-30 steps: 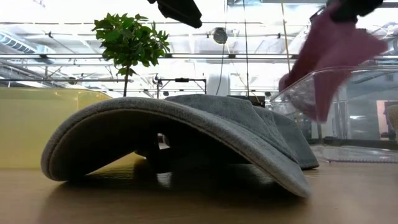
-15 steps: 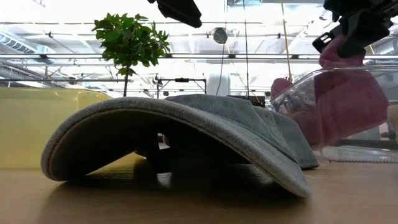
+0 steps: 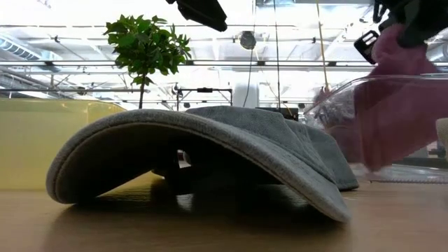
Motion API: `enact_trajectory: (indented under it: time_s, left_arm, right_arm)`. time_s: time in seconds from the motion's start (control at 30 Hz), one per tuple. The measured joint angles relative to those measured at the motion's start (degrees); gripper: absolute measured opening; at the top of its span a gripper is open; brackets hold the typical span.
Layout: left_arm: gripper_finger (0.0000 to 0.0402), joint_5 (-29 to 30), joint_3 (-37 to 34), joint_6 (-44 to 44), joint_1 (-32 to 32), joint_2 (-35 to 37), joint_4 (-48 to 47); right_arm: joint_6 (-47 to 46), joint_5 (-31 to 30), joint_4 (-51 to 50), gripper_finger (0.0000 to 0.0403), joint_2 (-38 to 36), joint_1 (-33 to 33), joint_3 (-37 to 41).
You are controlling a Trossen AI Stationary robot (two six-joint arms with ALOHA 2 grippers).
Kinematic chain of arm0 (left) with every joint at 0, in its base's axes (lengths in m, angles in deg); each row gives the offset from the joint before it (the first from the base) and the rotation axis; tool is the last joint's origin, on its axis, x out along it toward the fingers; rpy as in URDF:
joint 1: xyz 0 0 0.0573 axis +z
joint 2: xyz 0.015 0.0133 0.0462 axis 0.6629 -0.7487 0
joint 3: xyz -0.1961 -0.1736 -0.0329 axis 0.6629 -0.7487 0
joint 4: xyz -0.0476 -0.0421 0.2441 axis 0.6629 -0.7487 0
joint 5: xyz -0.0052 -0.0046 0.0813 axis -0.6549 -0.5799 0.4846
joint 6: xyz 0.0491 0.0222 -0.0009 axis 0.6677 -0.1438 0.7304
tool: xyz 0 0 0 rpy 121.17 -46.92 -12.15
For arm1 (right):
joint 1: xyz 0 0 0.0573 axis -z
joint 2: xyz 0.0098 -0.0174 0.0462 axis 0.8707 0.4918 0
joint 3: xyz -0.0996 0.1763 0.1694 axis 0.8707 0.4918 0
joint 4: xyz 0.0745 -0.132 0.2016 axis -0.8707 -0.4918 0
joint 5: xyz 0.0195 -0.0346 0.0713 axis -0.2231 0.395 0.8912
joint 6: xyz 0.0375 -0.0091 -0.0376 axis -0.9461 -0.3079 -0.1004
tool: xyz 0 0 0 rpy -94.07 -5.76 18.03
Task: Pick and place caps into container
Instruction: Put the top red cap into the transparent container
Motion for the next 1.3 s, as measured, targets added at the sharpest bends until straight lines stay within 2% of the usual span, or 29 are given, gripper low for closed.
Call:
enact_trajectory:
  time_s: [0.23,0.4,0.67,1.07,1.3]
  left_arm:
    - [0.0191,0.02,0.0,0.05,0.0,0.0,0.0]
    - [0.0191,0.0,0.0,-0.17,-0.07,-0.02,-0.31]
    - [0.0191,0.0,0.0,-0.16,-0.07,-0.02,-0.27]
    - [0.0191,-0.02,0.0,-0.15,-0.07,-0.02,-0.28]
    - [0.0191,0.0,0.0,1.21,-0.07,-0.02,0.1]
  right_arm:
    - [-1.18,0.36,2.7,0.0001,-1.41,0.0,-1.52]
    - [-1.77,-4.07,3.13,0.0001,-1.31,0.01,1.78]
    - [-2.93,-4.0,3.84,0.0002,-1.35,0.0,3.18]
    - [-3.34,-4.42,3.51,0.0016,-0.88,0.02,3.18]
    - [-3.59,-7.54,3.11,0.0035,0.81,0.02,3.2]
